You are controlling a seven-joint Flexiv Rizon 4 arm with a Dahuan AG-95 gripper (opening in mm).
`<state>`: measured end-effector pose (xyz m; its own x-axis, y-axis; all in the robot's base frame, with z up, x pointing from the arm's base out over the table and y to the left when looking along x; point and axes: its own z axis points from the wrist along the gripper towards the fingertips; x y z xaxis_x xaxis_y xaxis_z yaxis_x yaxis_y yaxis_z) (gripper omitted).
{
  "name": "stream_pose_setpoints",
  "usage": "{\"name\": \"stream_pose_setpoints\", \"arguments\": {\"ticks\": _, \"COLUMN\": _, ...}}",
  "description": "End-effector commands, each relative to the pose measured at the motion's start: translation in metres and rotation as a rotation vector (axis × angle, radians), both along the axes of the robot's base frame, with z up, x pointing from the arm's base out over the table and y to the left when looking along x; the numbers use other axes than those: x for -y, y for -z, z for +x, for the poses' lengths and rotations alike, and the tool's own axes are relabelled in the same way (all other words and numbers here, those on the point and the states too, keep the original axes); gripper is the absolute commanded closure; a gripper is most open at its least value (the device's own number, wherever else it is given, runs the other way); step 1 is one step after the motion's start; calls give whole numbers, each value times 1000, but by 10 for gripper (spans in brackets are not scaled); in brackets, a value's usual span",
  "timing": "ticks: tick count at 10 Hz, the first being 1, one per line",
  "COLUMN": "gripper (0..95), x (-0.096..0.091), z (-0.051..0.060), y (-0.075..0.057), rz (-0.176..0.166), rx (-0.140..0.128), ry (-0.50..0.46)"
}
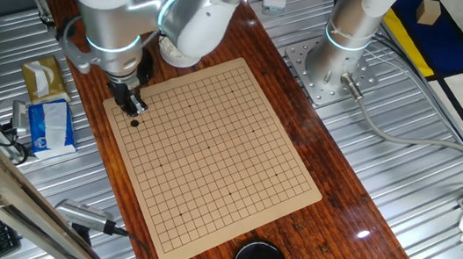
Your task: Play the first move as black on the 3-4 point in the upper right corner of the Go board
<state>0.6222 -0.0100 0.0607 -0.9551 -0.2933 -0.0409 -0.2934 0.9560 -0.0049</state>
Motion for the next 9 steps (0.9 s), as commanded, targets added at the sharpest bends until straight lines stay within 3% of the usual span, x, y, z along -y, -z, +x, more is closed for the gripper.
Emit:
{"name": "stream_pose_setpoints", "arguments": {"ticks": 1, "gripper": 950, "x": 0, "z": -2, "y": -8, "rz": -3, "rx": 0, "ry": 33}}
{"name": "stream_pose_setpoints", "arguments": {"ticks": 5, "gripper": 950, "x": 0, "z": -2, "y": -20, "rz": -25, "rx": -5, "ry": 62}}
{"name": "stream_pose_setpoints", "arguments": {"ticks": 9, "gripper": 950, "x": -1, "z": -3, "y": -30, "rz": -19, "rx": -19, "ry": 69}}
